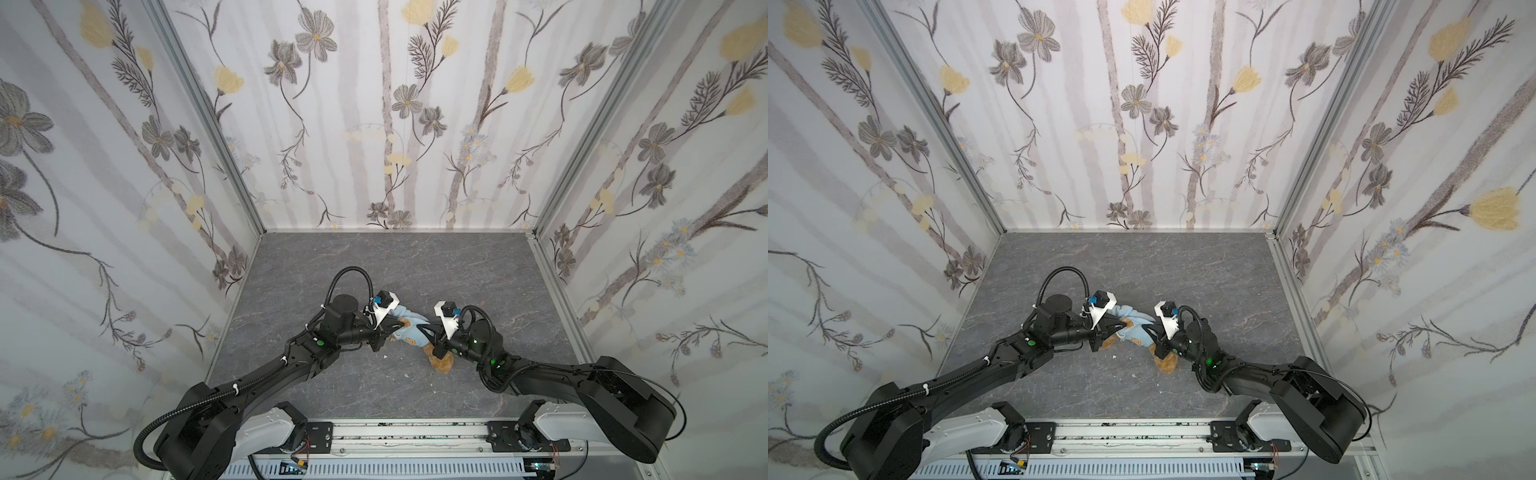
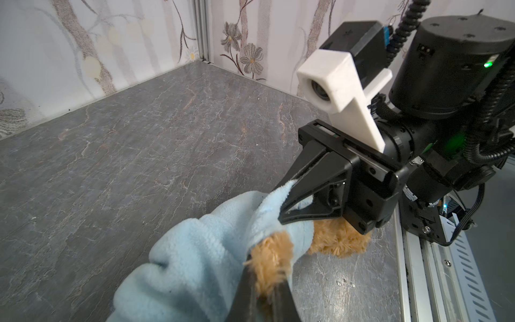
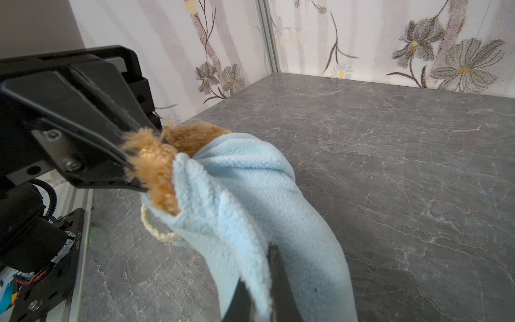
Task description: Dress the teddy bear
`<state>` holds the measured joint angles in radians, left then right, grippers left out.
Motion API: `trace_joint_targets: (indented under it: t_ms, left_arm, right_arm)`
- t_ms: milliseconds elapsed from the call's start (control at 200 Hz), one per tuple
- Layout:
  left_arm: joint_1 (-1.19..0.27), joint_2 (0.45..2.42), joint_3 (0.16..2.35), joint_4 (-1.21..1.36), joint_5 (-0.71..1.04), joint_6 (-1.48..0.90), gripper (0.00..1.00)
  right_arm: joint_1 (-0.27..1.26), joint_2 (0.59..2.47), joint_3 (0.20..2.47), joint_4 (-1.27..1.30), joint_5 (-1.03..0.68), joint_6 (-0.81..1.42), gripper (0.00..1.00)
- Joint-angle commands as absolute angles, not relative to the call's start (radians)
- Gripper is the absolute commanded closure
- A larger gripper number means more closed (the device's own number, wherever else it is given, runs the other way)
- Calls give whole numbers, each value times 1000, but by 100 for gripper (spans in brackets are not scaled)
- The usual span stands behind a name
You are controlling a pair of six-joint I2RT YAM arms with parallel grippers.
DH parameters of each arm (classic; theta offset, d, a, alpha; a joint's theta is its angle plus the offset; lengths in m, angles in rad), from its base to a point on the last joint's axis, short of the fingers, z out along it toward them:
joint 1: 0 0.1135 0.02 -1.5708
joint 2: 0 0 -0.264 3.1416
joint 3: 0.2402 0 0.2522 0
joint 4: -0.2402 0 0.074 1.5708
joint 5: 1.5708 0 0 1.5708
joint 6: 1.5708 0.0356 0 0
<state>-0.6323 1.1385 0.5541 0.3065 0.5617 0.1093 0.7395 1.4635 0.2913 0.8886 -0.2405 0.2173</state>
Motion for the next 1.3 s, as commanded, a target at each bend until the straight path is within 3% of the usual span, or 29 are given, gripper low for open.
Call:
trace_joint_targets:
  t_ms: [0,155,230,355,530,734,914,1294]
  left_arm:
    - [-591,1108,523,471,594,5,100]
    - [-566,1107,518,529,630,-118,100]
    - [-588,1111,537,478,603,-70,100]
    - [-642,1107,591,288,478,133,70]
    - [-668,1059,610,200,398,352,52]
    - [-790,1095,668,122,287,569,52]
    - [-884,1195,728,88,194,667,61]
    - [-920,1358,801,65,77,743,67]
  right_arm:
    - [727,1473,291,763,-51,249,100]
    - [727,1475,309,788,-83,245,100]
    - [727,1471,327,774,-101,239,100]
    - [726,1456,353,722,-99,223,100]
    - [728,1435,365,667,-107,204,100]
    - [728,1432,372,653,-109,198,100]
    - [728,1443,377,655,-115,197,100]
    - [728,1435,365,665,-119,202,100]
